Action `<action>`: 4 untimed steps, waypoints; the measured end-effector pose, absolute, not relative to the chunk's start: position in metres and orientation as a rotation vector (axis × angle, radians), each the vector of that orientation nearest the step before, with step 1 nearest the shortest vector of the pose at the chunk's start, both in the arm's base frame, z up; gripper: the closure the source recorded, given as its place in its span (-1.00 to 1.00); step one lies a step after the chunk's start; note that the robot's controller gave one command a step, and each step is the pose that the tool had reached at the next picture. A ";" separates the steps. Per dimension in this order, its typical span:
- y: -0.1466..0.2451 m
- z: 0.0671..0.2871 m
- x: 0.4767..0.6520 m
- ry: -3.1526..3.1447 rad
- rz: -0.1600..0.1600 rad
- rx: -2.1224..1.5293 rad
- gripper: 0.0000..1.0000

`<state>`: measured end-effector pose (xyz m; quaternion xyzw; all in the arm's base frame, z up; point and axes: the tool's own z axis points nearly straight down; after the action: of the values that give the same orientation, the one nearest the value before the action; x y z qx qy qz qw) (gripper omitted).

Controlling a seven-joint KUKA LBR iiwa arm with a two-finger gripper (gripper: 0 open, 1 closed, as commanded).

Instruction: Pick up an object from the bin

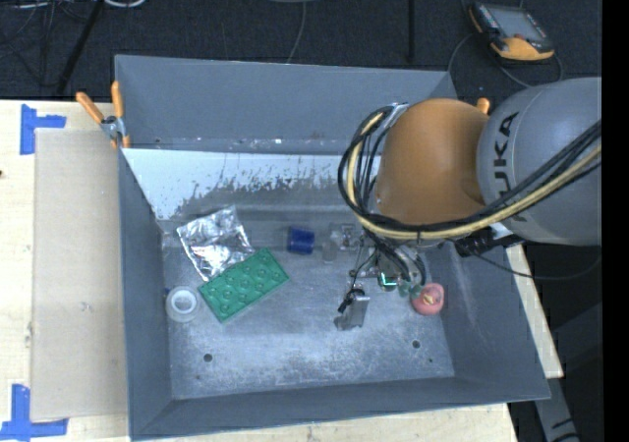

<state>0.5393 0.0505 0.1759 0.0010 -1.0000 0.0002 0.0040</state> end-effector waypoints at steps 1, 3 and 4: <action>0.131 0.066 0.558 -3.136 -0.003 0.099 -1.00; 0.141 0.100 0.583 -3.143 0.000 0.066 -1.00; 0.138 0.069 0.584 -3.140 0.000 0.090 -1.00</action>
Offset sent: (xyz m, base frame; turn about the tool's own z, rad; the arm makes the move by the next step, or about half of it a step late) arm 0.0204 0.0774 -0.1059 -0.0558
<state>0.5840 0.1385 0.0685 0.0287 -0.9996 -0.0001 0.0001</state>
